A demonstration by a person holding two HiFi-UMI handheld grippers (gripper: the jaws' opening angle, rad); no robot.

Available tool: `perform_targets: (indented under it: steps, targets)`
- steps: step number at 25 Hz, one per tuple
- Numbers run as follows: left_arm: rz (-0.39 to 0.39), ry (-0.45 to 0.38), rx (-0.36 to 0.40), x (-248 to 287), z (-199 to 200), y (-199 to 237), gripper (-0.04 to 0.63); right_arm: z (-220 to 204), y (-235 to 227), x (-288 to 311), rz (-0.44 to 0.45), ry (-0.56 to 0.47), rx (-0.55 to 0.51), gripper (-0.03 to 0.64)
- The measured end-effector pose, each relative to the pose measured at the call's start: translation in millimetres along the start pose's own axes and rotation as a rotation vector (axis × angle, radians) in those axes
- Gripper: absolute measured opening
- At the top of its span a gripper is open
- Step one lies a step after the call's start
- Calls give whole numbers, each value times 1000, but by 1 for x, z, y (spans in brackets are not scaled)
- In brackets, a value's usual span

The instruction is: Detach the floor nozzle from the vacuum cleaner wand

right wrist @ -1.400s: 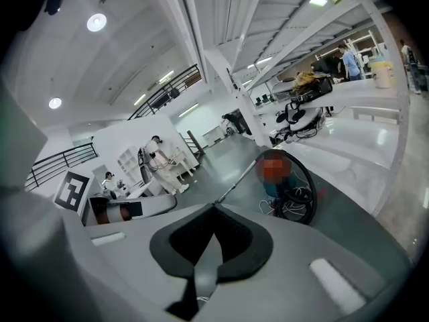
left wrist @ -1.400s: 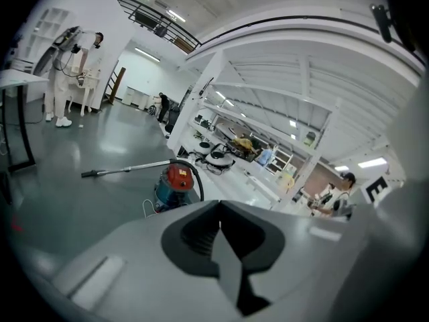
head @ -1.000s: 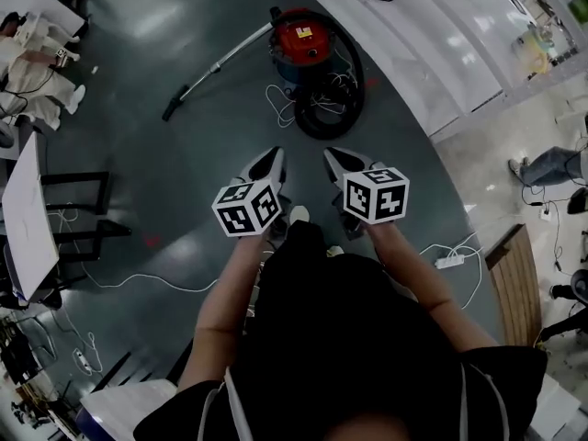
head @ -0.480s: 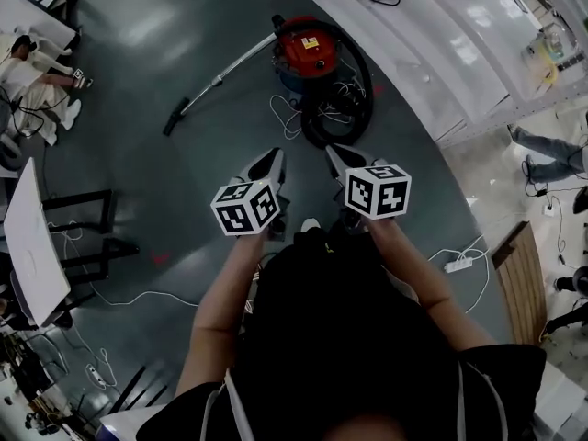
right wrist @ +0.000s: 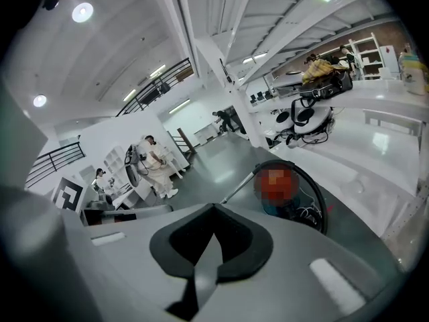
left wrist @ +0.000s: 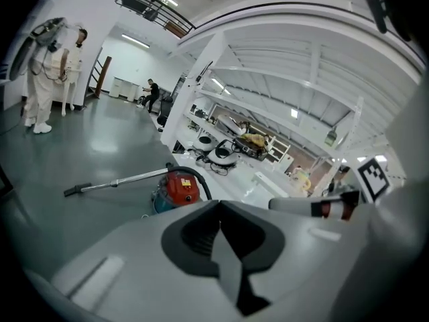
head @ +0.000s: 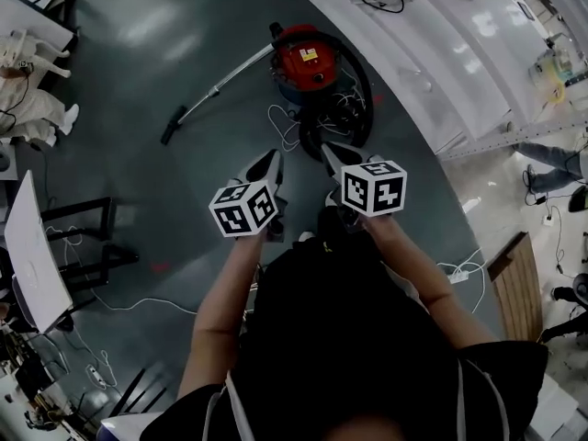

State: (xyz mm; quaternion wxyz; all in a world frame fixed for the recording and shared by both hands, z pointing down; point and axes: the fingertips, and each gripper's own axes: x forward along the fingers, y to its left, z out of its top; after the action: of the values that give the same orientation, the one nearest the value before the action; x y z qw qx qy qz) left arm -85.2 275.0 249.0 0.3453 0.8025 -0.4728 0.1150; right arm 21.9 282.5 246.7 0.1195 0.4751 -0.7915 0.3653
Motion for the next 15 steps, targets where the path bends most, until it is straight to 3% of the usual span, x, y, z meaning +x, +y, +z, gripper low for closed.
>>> perform_targets:
  steps: [5,8,15]
  targets:
    - [20,-11,-25,36,20,-5,9,29,-28,14,15,14,-6,-2]
    - [-5,-15,-47,54,28,-15,9,39,-44,21,30,24,0,-2]
    - [29,-13,-23,83,41,-13,9,63,-70,35,53,40,-32,-2]
